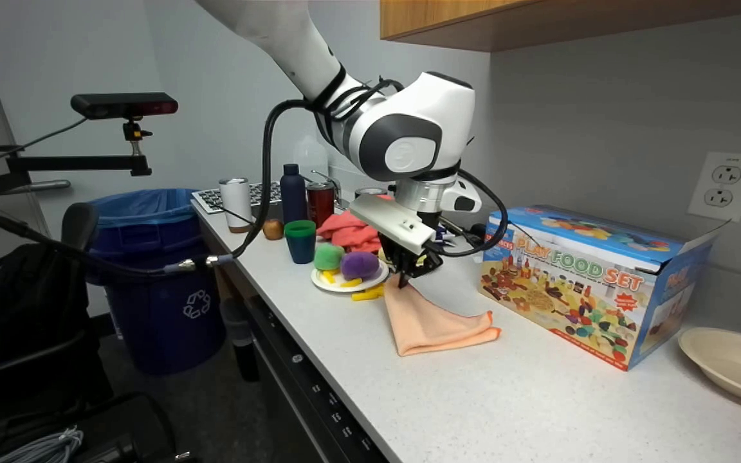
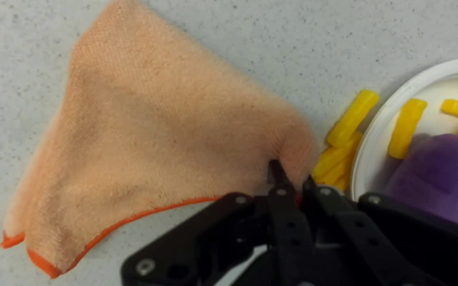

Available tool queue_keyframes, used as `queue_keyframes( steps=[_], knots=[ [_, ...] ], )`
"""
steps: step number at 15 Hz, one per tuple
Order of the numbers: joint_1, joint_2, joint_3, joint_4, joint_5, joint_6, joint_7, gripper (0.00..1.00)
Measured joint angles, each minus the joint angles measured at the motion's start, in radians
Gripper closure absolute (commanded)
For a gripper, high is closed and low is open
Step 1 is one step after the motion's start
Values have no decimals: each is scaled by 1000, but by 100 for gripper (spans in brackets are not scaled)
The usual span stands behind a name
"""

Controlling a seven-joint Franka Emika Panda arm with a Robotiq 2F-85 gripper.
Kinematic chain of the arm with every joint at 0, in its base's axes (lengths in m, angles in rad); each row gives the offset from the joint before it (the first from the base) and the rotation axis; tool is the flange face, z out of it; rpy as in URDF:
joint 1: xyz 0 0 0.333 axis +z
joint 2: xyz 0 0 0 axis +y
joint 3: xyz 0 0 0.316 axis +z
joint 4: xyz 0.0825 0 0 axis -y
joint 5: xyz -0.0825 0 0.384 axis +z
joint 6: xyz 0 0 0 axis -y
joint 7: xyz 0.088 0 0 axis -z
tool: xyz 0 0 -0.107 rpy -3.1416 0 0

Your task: Fold the peach towel into a triangle thrice

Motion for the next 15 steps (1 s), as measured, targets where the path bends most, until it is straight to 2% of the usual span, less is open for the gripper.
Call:
queue_keyframes(
  steps=[6, 10, 15],
  knots=[
    [0, -10, -13, 24, 60, 20, -10, 98],
    [-7, 7, -55, 21, 53, 98, -47, 98],
    [-43, 35, -74, 21, 53, 208, -95, 98]
  ],
)
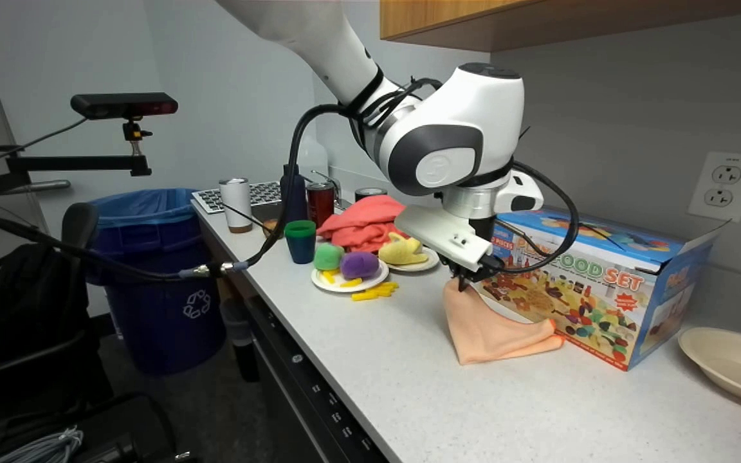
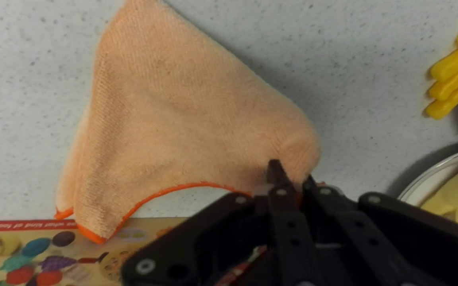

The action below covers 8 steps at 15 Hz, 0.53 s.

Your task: Fold the peach towel into a triangle thrice

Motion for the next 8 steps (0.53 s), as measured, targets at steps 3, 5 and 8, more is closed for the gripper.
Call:
queue_keyframes(
  steps=[3, 5, 8],
  knots=[
    [-18, 5, 0, 0, 0, 66, -10, 98],
    [-23, 6, -5, -1, -19, 122, -10, 98],
    [-14, 6, -35, -16, -152, 227, 25, 98]
  ],
)
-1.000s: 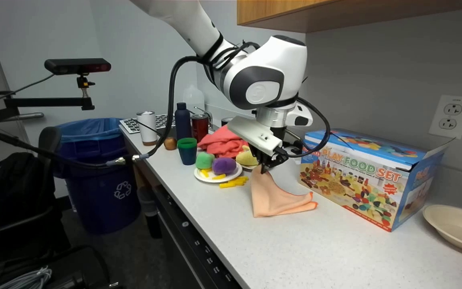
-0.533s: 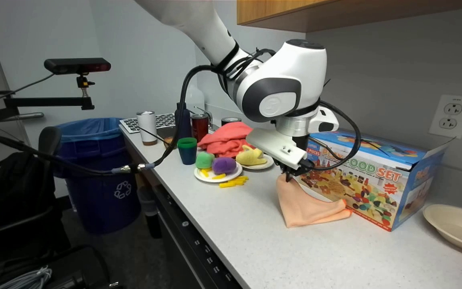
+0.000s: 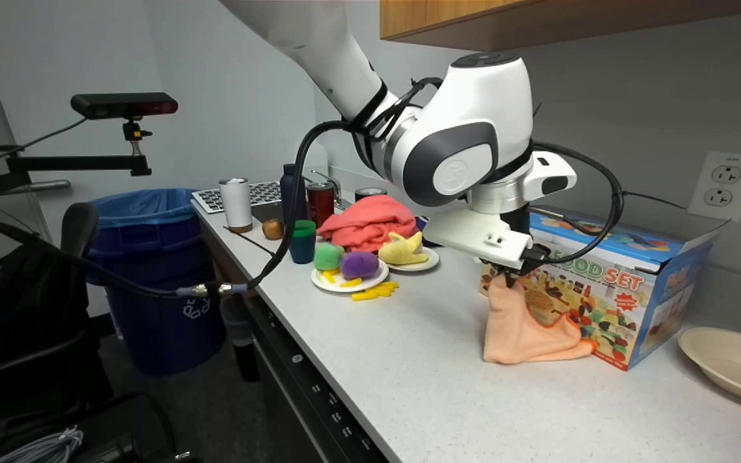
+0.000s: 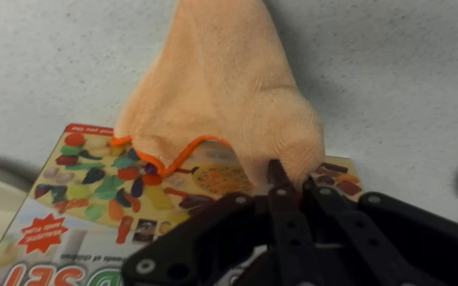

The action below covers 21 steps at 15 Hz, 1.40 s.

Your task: Fold the peach towel into a triangle thrice

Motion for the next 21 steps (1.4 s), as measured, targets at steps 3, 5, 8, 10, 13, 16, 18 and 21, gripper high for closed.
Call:
queue_keyframes(
  steps=[3, 5, 8, 10, 13, 16, 18, 21],
  knots=[
    [46, 0, -61, -36, -181, 98, 123, 98],
    [101, 1, -139, -54, -315, 136, 227, 98],
    [196, 13, -292, -58, -496, 155, 369, 60],
    [250, 24, -378, -55, -584, 156, 452, 44],
    [291, 38, -436, -55, -632, 156, 513, 22],
    [331, 48, -473, -55, -668, 156, 560, 1],
    [366, 50, -499, -55, -694, 156, 598, 0],
    [406, 48, -515, -56, -704, 152, 638, 0]
  ],
)
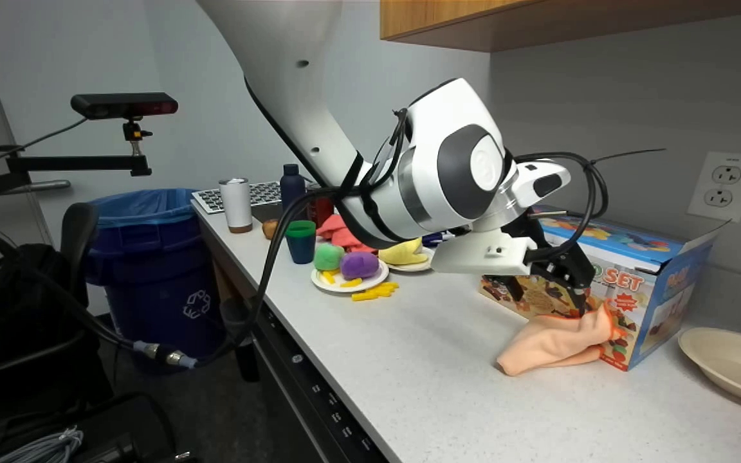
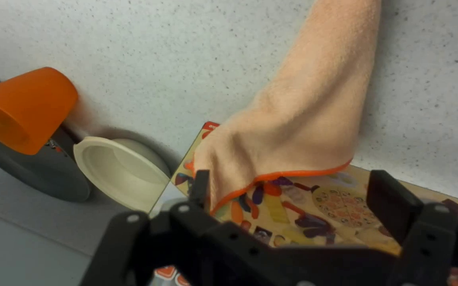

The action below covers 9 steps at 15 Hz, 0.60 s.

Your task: Fold the peach towel into a triangle thrice

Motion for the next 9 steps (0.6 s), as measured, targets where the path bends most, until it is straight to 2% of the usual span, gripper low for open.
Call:
queue_keyframes(
  steps=[3, 9],
  knots=[
    [22, -24, 15, -6, 14, -20, 28, 0],
    [59, -175, 64, -47, 71, -178, 68, 0]
  ],
)
